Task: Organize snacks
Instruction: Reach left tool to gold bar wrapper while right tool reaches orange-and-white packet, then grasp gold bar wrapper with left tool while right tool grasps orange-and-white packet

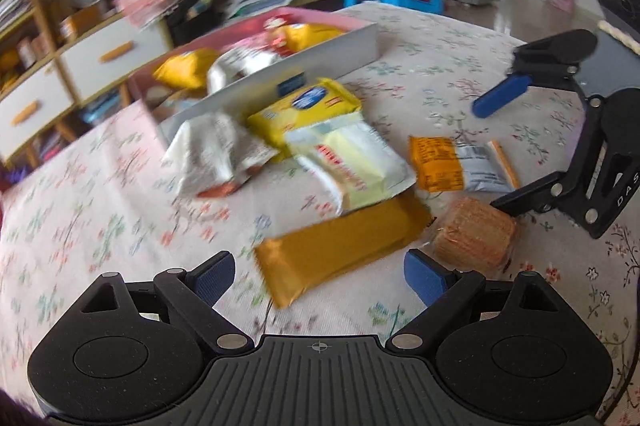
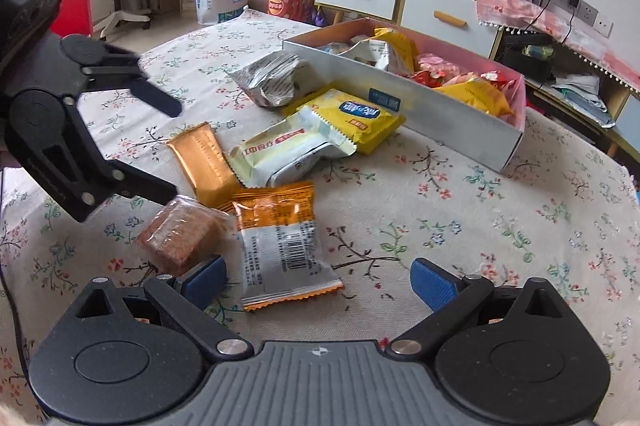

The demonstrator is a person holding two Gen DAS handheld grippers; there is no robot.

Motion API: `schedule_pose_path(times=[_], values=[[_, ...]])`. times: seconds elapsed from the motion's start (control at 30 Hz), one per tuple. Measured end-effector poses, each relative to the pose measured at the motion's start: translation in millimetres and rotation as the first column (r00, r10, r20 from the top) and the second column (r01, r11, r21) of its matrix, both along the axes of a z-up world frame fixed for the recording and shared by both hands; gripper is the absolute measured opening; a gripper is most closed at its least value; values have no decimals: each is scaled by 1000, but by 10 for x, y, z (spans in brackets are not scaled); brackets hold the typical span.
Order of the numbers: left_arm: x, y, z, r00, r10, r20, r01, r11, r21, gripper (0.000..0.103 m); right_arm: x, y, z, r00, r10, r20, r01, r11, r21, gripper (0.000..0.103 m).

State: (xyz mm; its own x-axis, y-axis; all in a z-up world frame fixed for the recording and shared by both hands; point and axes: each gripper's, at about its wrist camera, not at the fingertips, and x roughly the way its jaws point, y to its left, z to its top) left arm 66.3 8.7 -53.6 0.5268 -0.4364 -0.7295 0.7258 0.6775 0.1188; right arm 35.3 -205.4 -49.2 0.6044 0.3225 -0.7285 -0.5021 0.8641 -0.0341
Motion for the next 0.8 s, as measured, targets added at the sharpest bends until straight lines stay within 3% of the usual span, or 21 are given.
schedule_pose_path(times=[0.13, 0.3, 0.43, 0.8], values=[[46, -148, 0, 997, -78, 9, 77, 997, 14, 91, 3, -4, -2, 1000, 4, -3, -4, 1000, 7, 89], [131, -192, 8, 993, -114, -43, 113, 993, -15, 75, 7, -46, -20, 1000, 2, -10, -1, 999, 32, 86], [110, -168, 14, 991, -113, -74, 110, 993, -44, 59, 8, -51, -20, 1000, 15, -1, -15, 999, 40, 83], [-51, -22, 40, 995, -38, -88, 33, 998, -57, 36, 47, -9, 14, 999, 33, 12, -33, 998, 46, 64]])
